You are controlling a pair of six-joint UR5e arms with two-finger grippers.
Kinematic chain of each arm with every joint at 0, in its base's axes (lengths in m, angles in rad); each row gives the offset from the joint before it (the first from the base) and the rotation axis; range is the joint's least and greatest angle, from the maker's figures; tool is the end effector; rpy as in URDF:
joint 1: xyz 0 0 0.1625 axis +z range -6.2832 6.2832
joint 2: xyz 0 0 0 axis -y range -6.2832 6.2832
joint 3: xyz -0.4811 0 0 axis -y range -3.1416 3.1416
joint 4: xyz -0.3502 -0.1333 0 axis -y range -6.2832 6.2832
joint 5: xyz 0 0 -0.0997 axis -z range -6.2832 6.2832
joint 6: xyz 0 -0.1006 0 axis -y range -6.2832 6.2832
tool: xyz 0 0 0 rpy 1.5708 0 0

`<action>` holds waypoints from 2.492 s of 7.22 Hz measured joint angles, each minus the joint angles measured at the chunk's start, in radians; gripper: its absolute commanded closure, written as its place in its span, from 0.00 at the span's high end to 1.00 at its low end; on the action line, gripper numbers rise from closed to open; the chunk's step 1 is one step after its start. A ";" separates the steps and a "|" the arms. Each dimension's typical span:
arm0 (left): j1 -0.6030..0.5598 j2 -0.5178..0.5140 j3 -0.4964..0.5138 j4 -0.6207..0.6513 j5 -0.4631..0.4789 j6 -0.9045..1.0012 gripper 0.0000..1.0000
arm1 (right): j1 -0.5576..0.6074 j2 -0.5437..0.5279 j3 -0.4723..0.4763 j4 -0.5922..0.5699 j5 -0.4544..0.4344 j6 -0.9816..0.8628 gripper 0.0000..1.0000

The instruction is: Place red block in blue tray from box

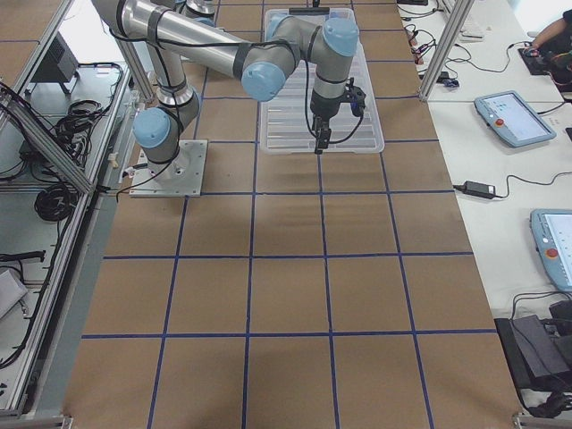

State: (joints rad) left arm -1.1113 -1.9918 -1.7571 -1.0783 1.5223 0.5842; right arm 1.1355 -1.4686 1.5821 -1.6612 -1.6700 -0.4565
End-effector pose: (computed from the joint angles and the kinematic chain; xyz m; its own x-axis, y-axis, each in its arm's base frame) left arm 0.1297 -0.5737 0.2905 -0.9877 0.1174 0.1034 0.1249 0.9898 0.0690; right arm -0.0966 -0.5003 0.4990 -0.9966 -0.0248 0.0787 -0.0198 0.9977 0.0644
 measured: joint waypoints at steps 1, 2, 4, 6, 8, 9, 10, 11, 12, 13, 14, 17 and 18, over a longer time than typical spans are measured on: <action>0.000 -0.007 -0.004 0.007 0.008 -0.002 1.00 | -0.001 0.009 0.003 -0.031 -0.001 -0.006 1.00; -0.002 0.001 0.003 0.005 0.023 -0.007 1.00 | -0.005 0.019 0.009 -0.047 -0.005 -0.020 1.00; -0.023 0.064 0.074 -0.097 0.047 -0.025 1.00 | -0.028 0.049 0.012 -0.056 -0.007 -0.035 1.00; -0.095 0.153 0.161 -0.303 0.043 -0.107 1.00 | -0.045 0.086 0.013 -0.057 -0.004 -0.034 1.00; -0.229 0.245 0.216 -0.404 0.052 -0.233 1.00 | -0.046 0.108 0.019 -0.057 0.002 -0.028 1.00; -0.293 0.296 0.230 -0.447 0.053 -0.308 1.00 | -0.045 0.120 0.021 -0.057 0.004 -0.025 1.00; -0.359 0.344 0.235 -0.468 0.055 -0.372 1.00 | -0.044 0.131 0.022 -0.057 0.007 -0.022 1.00; -0.413 0.384 0.238 -0.475 0.054 -0.415 1.00 | -0.042 0.139 0.022 -0.057 0.007 -0.021 1.00; -0.448 0.421 0.241 -0.475 0.047 -0.439 1.00 | -0.039 0.144 0.022 -0.055 0.005 -0.014 1.00; -0.463 0.452 0.237 -0.475 0.042 -0.444 1.00 | -0.036 0.148 0.022 -0.053 0.005 0.012 1.00; -0.467 0.473 0.227 -0.480 0.042 -0.440 1.00 | -0.034 0.149 0.022 -0.049 0.007 0.047 1.00; -0.458 0.498 0.211 -0.488 0.041 -0.418 1.00 | -0.001 0.148 0.023 -0.035 0.009 0.131 1.00; -0.432 0.499 0.209 -0.488 0.039 -0.421 1.00 | 0.015 0.145 0.025 -0.033 0.008 0.152 1.00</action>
State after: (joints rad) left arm -1.5433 -1.4930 -1.5477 -1.5667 1.5611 0.1632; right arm 1.1502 -1.3239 1.6068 -1.6946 -1.6615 -0.3046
